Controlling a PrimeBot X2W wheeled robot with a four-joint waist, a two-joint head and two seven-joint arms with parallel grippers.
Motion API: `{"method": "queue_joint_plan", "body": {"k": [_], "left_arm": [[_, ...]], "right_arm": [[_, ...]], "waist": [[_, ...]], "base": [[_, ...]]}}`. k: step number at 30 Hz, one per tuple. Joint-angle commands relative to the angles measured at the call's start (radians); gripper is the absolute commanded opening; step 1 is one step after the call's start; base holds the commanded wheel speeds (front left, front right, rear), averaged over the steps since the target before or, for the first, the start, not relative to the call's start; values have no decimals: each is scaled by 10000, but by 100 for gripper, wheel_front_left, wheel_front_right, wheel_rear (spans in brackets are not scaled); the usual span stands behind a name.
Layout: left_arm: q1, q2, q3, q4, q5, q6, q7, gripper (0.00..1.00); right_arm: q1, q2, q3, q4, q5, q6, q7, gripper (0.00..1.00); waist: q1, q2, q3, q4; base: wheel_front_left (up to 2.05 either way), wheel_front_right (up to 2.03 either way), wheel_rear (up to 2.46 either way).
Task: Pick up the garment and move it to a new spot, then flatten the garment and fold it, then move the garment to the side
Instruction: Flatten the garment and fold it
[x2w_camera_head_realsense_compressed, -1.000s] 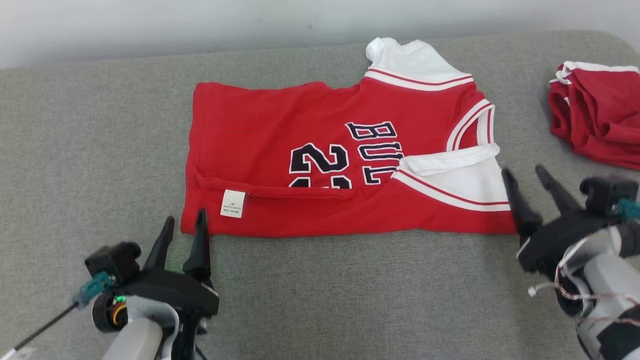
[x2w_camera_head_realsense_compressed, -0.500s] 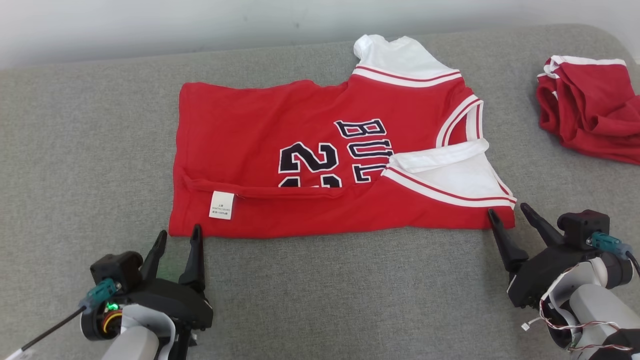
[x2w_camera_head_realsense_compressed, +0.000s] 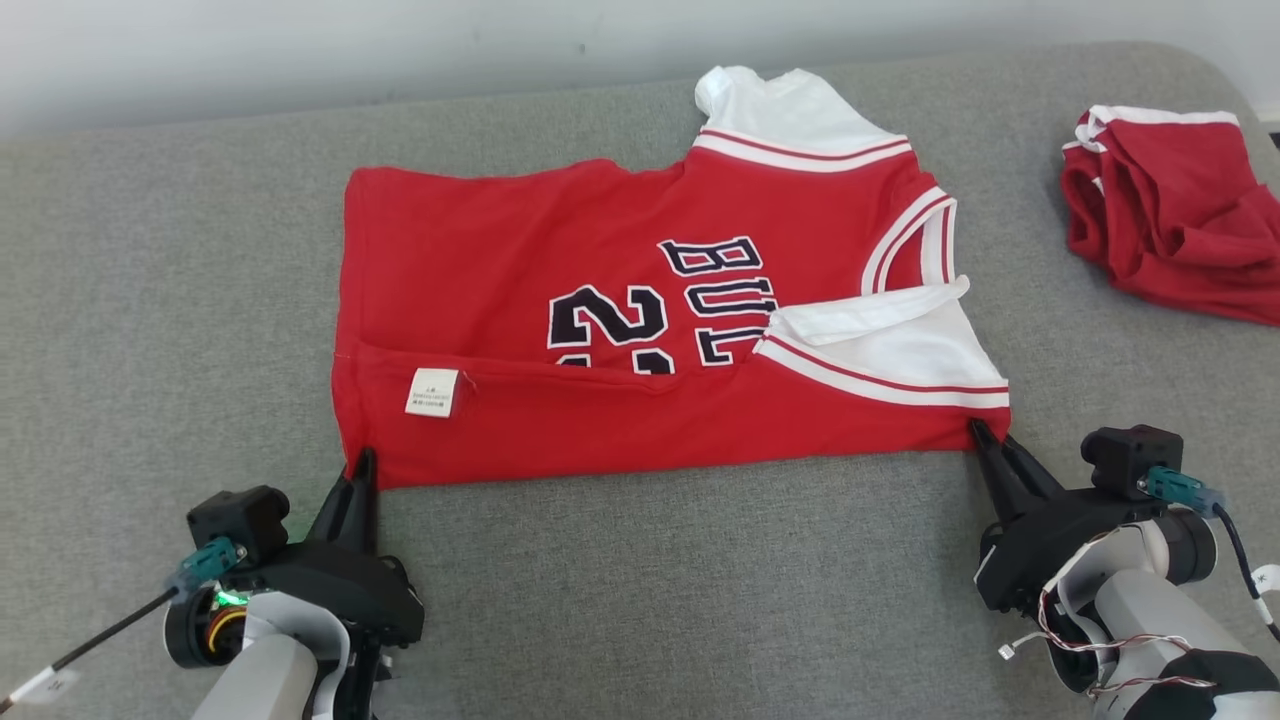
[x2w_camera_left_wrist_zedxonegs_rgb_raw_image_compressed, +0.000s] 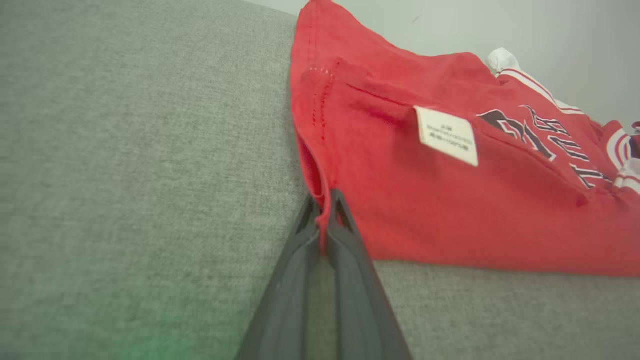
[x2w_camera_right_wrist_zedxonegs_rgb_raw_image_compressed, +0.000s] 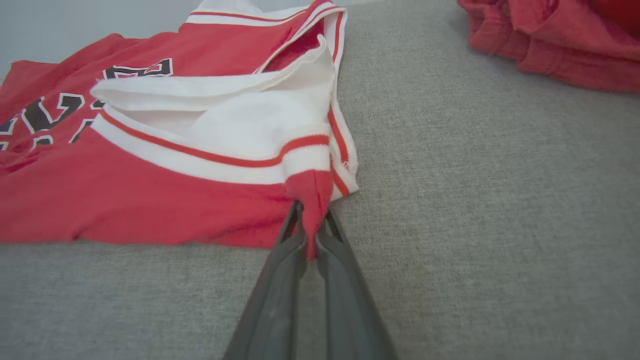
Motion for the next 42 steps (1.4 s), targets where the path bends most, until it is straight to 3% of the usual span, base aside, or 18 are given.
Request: {"method": "queue_joint_plan", "body": {"k": [1, 6, 13, 19, 25, 26, 27, 28, 34, 42], "left_arm": [[185, -59, 80, 71, -136, -93, -107, 0], [721, -160, 279, -131, -189, -219, -244, 0], [1931, -237, 530, -1106, -66, -69, -283, 0], [3223, -207, 902, -2186, 21, 196, -279, 0], [4056, -334, 1111, -2791, 294, 300, -281, 0], [4155, -363, 1146, -2925, 590, 399, -281, 100], [4217, -427, 1168, -2963, 657, 435, -281, 100], [4243, -414, 1240, -2969, 782, 427, -281, 100], [4412, -614, 1946, -3932, 2006, 697, -282, 100], [4721, -948, 3060, -5145, 3333, 599, -281, 100]], "right_arm": [[9, 8, -79, 10, 143, 1, -174, 0], [543, -185, -205, -287, 262, 1, -410, 0], [1537, -601, -437, -1139, 315, 1, -439, 0], [2937, -921, -1012, -2336, 327, -1, 49, 0], [4205, -717, -1687, -3376, 62, -1, 774, 0], [4478, -557, -1944, -3614, -137, -1, 929, 49], [4589, -490, -2078, -3732, -277, 1, 982, 85], [4662, -402, -2207, -3845, -422, 1, 1002, 100], [4921, 12, -3014, -4736, -1312, -1, 731, 100], [5074, 782, -3657, -5725, -2420, 1, -101, 100]], "waist": [[0, -1, -225, 97], [0, -1, -806, 223], [0, -1, -1367, 314], [0, -1, -1594, 445], [0, -1, -1596, 568], [0, -1, -1623, 576], [0, -1, -1643, 576], [0, -1, -1660, 567], [0, -1, -1870, 453], [0, -1, -2167, 350]], "base": [[0, 0, 0], [0, 0, 0], [0, 0, 0], [0, 0, 0], [0, 0, 0], [0, 0, 0], [0, 0, 0], [0, 0, 0], [0, 0, 0], [0, 0, 0]]}}
